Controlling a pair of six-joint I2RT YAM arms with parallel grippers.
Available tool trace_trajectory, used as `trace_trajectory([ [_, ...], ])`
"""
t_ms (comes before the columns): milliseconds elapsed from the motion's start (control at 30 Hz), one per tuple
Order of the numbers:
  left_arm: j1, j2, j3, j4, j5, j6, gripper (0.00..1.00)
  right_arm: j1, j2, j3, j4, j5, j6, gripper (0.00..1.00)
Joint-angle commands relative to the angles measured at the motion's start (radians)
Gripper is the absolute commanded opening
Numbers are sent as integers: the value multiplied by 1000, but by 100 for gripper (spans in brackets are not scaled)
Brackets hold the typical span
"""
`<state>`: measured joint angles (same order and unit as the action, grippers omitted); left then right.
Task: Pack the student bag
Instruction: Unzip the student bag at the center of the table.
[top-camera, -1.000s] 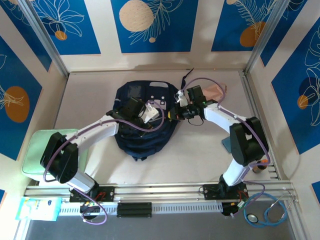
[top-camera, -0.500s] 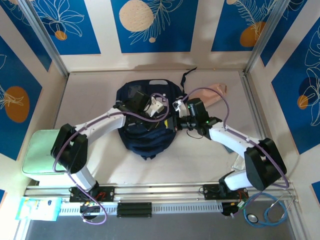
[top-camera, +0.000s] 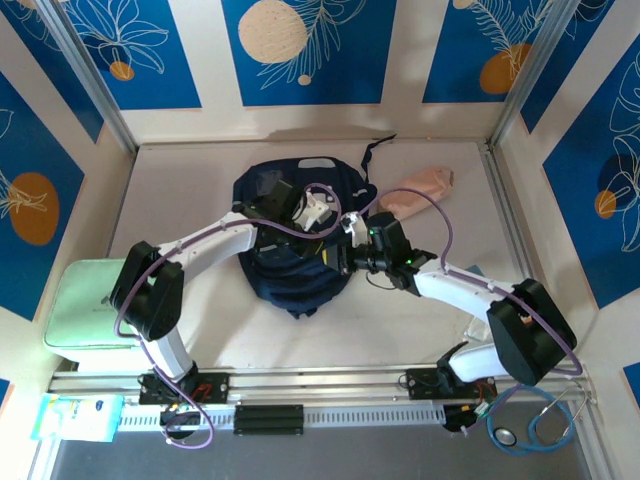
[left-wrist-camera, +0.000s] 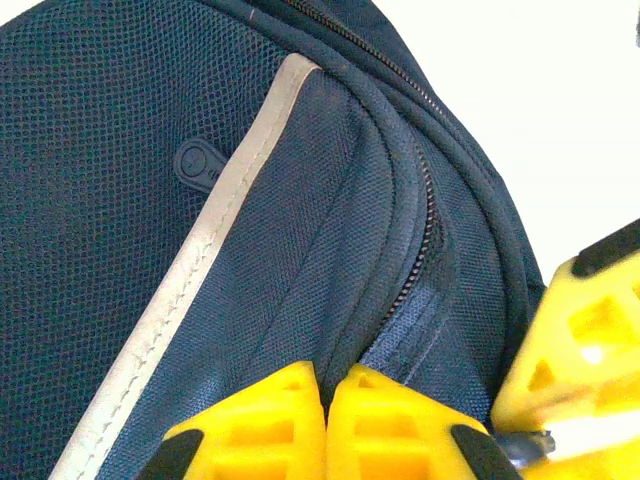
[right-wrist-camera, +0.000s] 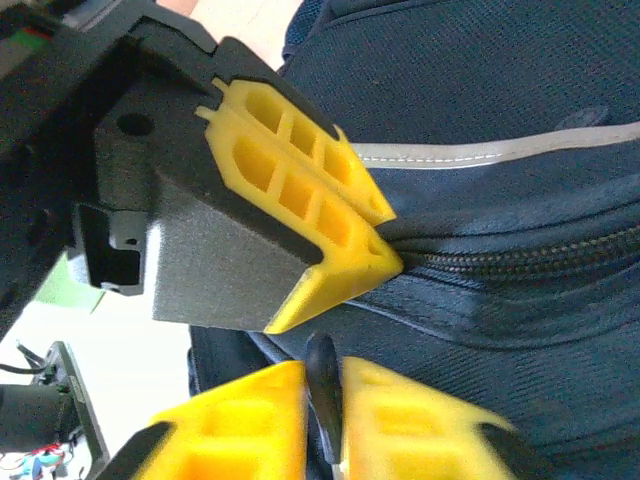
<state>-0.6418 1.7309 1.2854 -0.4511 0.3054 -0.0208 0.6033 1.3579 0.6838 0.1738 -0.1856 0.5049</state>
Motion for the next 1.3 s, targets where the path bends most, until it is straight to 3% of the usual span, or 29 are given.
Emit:
trace_trajectory([
  [0, 24, -45, 6, 100, -12, 8, 0, -32, -86, -31, -67, -21, 65, 30],
  [100, 24, -67, -19, 86, -16, 41, 0, -91, -161, -40, -128, 9, 97, 42],
  [400, 24, -132, -85, 129, 47, 82, 0, -279, -105, 53, -253, -152, 310, 57],
  [667, 22, -133, -90, 136, 62, 77, 0, -287, 57, 198, -279, -241, 506, 59],
  [933, 23, -132, -95, 138, 62, 73, 0, -239, 205, 343, -348, -253, 537, 63],
  [1033, 22, -134, -100, 138, 53, 66, 0, -221, 254, 397, -402, -236, 547, 62],
  [1133, 22, -148, -109, 137, 18, 43, 6, -211, 335, 489, -523, -245, 546, 52],
  [1267, 22, -195, -149, 140, -51, -22, 25, -192, 386, 527, -536, -262, 547, 38],
])
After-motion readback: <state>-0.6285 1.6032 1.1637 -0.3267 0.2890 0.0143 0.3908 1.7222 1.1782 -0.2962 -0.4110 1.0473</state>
